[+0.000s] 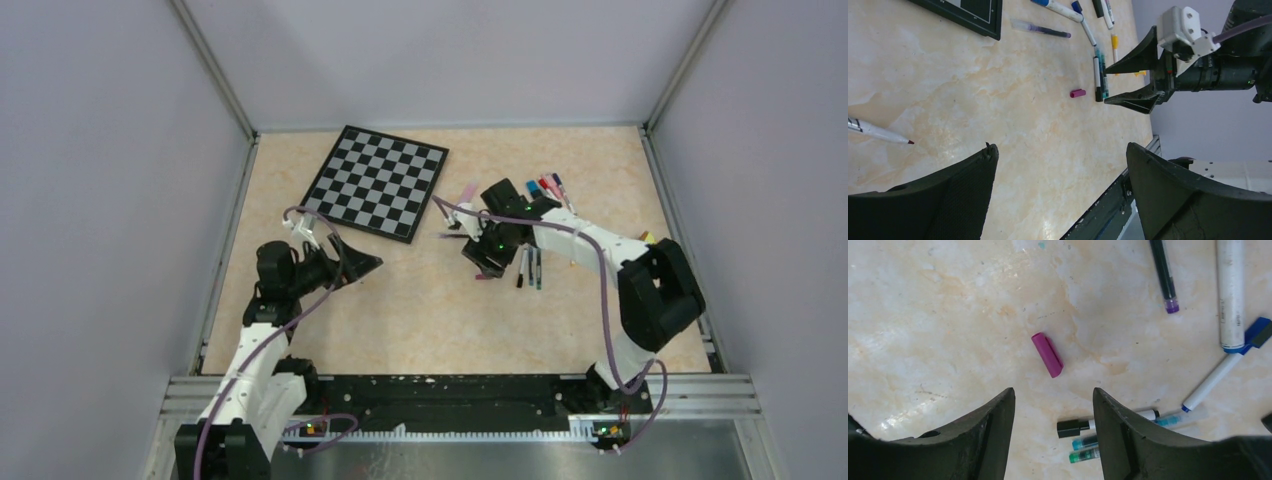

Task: Open the pen caps
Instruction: Place the pen cap at the center of the board, then pick up the pen from the center of the board.

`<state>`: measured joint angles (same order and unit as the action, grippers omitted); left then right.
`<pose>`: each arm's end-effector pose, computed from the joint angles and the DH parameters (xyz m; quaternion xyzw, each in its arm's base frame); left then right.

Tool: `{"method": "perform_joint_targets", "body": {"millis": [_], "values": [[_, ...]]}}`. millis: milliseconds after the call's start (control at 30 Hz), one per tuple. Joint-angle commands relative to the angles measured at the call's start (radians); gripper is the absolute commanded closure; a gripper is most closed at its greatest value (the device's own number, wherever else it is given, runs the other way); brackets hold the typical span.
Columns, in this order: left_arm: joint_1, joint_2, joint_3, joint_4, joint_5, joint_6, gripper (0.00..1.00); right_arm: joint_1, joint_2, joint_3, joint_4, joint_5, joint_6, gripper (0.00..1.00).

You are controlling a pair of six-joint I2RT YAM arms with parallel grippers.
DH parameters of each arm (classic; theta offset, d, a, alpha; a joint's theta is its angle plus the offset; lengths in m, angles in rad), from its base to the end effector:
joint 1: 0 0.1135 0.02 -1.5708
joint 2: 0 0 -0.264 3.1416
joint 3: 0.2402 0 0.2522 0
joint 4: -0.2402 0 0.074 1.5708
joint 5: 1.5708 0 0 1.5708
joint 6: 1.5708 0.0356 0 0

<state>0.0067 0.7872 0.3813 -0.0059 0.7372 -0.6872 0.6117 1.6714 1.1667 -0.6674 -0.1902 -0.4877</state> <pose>0.1745 -0.0228 0.2187 -0.0799 0.8011 -0.4547 0.3809 0.2681 0.1963 0.2098 -0.5258 0.8222 0.1051 0.1910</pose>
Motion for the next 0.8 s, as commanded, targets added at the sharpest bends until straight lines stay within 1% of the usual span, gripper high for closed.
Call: {"method": "perform_joint_targets", "body": {"millis": [0,133,233,300,333,433,500,533,667,767], "values": [[-0.002,-0.002,-0.017,0.157,0.064,-0.081,0.01,-0.055,-0.156,-0.02,-0.038,-0.13,-0.049,0.43],[-0.002,0.02,-0.023,0.228,0.103,-0.149,0.01,-0.158,-0.272,-0.093,-0.035,-0.284,-0.057,0.43],[-0.002,0.014,-0.03,0.257,0.112,-0.171,0.01,-0.259,-0.349,-0.164,0.004,-0.411,-0.036,0.41],[-0.002,0.007,-0.032,0.261,0.112,-0.177,0.01,-0.347,-0.404,-0.223,0.052,-0.497,-0.002,0.37],[-0.024,0.006,-0.029,0.255,0.111,-0.179,0.01,-0.392,-0.433,-0.267,0.086,-0.533,0.034,0.34],[-0.052,-0.001,-0.021,0.241,0.099,-0.182,0.01,-0.511,-0.522,-0.375,0.237,-0.613,0.14,0.24],[-0.1,-0.003,-0.008,0.227,0.067,-0.178,0.01,-0.558,-0.561,-0.421,0.296,-0.62,0.178,0.18],[-0.131,-0.002,-0.001,0.219,0.041,-0.172,0.01,-0.573,-0.574,-0.433,0.313,-0.624,0.19,0.17],[-0.31,0.039,0.051,0.183,-0.125,-0.139,0.01,-0.608,-0.579,-0.442,0.331,-0.644,0.212,0.16],[-0.444,0.127,0.137,0.114,-0.27,-0.088,0.01,-0.608,-0.579,-0.447,0.339,-0.642,0.215,0.16]]}}
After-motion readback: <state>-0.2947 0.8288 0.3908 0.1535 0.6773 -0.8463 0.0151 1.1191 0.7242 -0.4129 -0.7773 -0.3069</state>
